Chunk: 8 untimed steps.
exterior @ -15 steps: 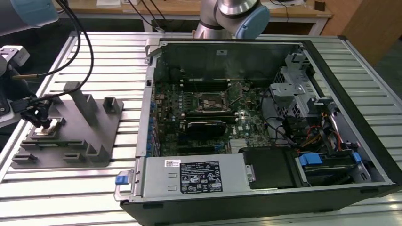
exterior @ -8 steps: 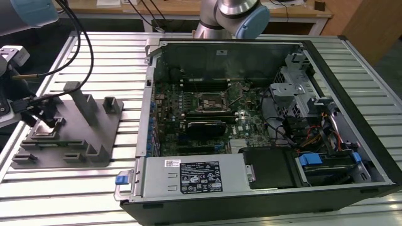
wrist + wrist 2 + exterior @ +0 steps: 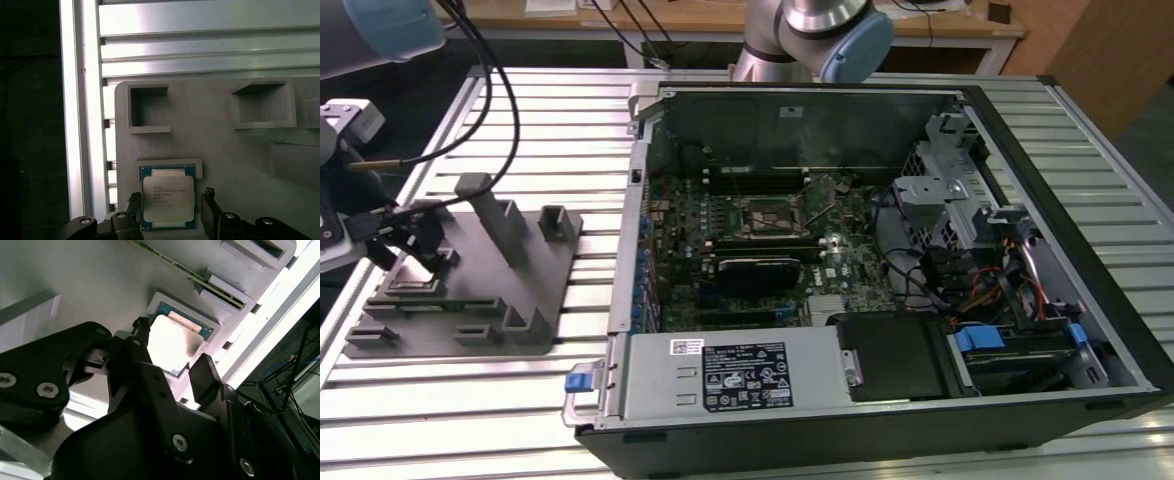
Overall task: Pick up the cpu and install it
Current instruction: 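Pick up the cpu and move it towards the insertion slot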
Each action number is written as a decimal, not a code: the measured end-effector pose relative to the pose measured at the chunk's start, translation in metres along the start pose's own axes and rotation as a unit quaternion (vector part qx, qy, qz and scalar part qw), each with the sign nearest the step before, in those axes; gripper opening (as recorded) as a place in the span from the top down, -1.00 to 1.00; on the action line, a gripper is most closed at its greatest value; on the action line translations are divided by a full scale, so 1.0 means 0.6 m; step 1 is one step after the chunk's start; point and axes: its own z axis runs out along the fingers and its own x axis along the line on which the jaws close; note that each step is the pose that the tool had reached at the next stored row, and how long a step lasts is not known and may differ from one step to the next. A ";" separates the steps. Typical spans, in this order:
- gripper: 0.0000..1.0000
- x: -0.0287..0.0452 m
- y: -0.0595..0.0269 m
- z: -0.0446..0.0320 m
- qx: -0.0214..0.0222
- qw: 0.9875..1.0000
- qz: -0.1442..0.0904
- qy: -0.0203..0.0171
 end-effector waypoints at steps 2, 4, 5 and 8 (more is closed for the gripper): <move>-0.18 0.000 0.000 0.002 0.000 1.000 0.000 -0.001; -0.18 0.000 0.000 0.005 0.000 1.000 0.000 -0.002; -0.18 0.000 0.000 0.006 0.000 1.000 0.000 -0.002; -0.18 0.001 0.000 0.009 0.000 1.000 0.000 -0.002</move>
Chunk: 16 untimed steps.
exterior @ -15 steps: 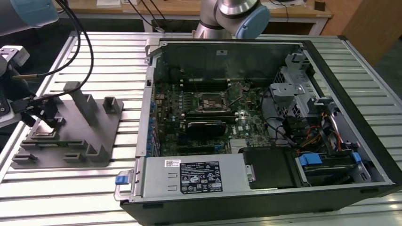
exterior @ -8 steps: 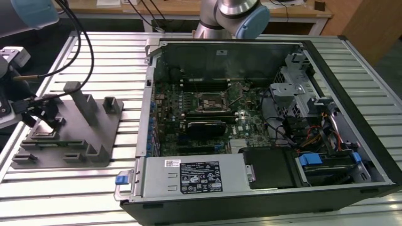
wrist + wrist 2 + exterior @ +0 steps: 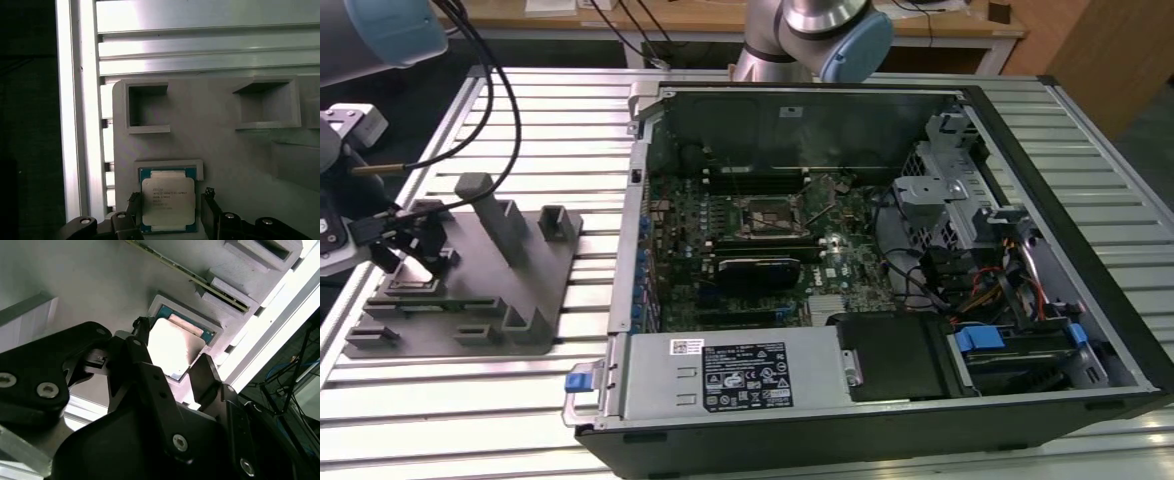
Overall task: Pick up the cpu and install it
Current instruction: 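Pick up the cpu and move it towards the insertion slot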
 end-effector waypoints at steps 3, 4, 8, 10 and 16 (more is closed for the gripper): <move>-0.18 0.001 0.000 0.001 0.000 1.000 0.000 0.000; -0.18 0.002 0.000 0.002 0.000 1.000 0.000 0.000; -0.18 0.003 0.000 0.003 0.000 1.000 0.000 0.000; -0.18 0.003 0.000 0.004 0.000 1.000 0.000 0.000; -0.18 0.003 0.001 0.007 0.000 1.000 0.000 0.000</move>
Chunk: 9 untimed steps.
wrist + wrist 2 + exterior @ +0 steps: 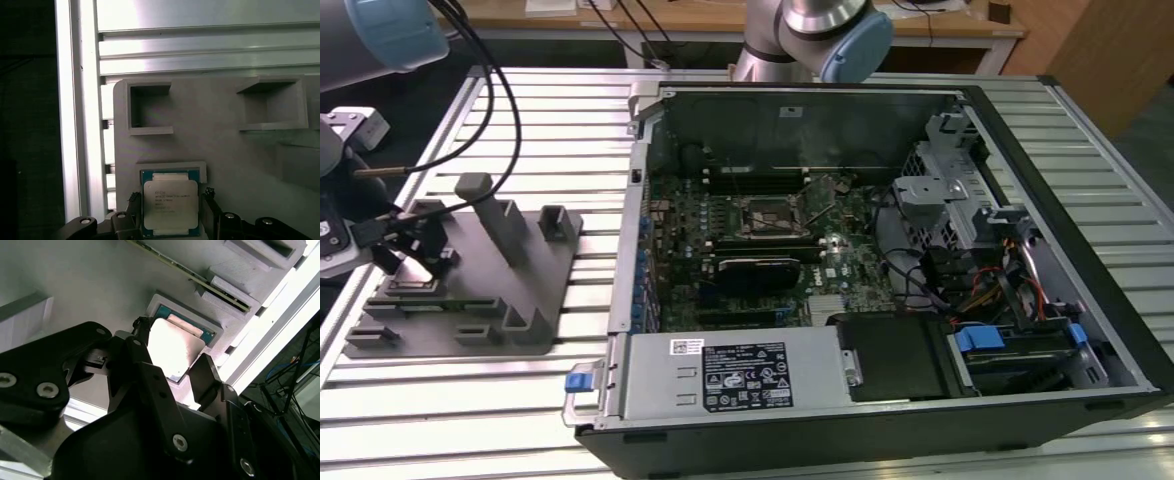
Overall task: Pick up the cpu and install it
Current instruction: 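Pick up the cpu and move it towards the insertion slot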
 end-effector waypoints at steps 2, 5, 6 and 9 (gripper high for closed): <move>-0.18 0.000 0.000 0.001 0.000 1.000 0.000 0.000; -0.18 0.000 0.001 0.002 0.000 1.000 0.000 0.000; -0.18 0.000 0.001 0.002 0.000 1.000 0.000 0.000; -0.18 0.000 0.001 0.003 0.000 1.000 0.000 0.000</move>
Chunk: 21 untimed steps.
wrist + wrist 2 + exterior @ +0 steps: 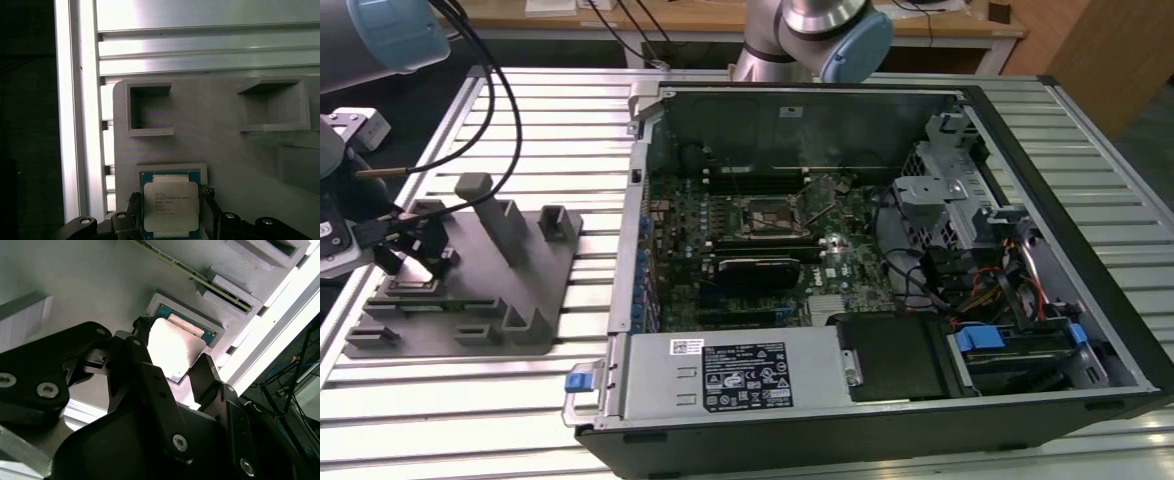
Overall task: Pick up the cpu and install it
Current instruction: 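Pick up the cpu and move it towards the insertion slot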
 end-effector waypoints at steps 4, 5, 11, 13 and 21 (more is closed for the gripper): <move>-0.18 0.000 0.000 0.000 0.000 1.000 -0.007 0.000; -0.18 0.000 0.000 0.000 0.000 1.000 -0.008 0.000; -0.18 0.000 0.000 0.002 -0.001 1.000 -0.009 0.000; -0.18 0.000 0.000 0.003 -0.001 1.000 -0.009 0.000; -0.18 0.000 0.000 0.007 -0.002 1.000 -0.009 0.001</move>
